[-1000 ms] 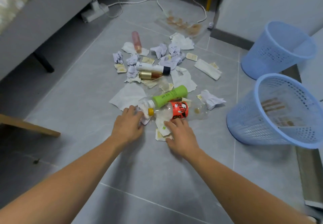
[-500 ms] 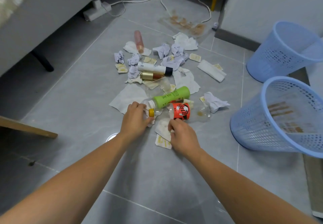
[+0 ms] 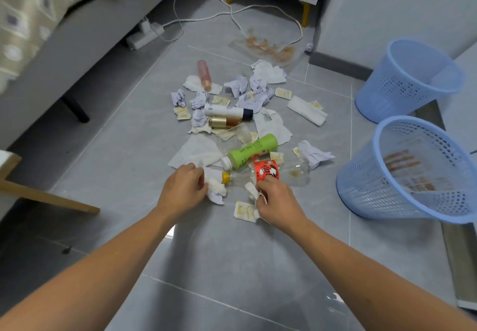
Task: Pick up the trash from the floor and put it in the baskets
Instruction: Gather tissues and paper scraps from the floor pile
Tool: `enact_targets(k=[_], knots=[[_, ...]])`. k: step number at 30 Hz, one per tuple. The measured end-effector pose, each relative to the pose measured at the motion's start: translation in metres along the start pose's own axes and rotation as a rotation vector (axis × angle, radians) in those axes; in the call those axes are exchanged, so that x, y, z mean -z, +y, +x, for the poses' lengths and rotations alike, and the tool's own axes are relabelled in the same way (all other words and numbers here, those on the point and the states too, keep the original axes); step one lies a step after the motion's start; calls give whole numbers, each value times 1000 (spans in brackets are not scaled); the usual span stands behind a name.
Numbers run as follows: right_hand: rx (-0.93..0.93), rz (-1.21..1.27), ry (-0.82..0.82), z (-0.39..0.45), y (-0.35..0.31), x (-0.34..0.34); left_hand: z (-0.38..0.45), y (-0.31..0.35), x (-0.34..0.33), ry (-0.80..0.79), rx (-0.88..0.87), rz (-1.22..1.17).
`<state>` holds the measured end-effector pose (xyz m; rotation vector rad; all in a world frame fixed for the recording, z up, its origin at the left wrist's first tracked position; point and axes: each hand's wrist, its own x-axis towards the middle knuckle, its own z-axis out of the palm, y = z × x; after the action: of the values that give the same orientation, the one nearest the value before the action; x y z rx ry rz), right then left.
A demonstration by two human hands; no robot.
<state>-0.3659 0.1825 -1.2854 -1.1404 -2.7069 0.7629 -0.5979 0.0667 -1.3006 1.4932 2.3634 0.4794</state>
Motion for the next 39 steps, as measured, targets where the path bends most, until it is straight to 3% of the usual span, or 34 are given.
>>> enact_targets(k=[4,8,13,17,21,28,30,34,39], knots=[[-31,60,32,-3,-8,13,-10,-10,14,40,38,-80],[-73,85,31,-8,-8,20,-8,-4,5,13,52,9],[-74,69,-1,-18,-2,17,-3,2,-27,-158,-231,212],[-61,91,-47,-19,-2,11,-12,-6,-47,-124,-301,332],[-48,97,-82,-13,-7,3,-23,-8,-41,-141,-294,458],[-6,64,-78,-6,-17,5,-35,-10,-34,-262,-268,419],[-6,81,-54,-6,-16,9,-34,-2,-21,-181,-274,372],[-27,163,78,-11,-16,40,-12,33,25,-1,-460,284],[-127,173,361,-20,8,126,36,137,75,107,-671,185]])
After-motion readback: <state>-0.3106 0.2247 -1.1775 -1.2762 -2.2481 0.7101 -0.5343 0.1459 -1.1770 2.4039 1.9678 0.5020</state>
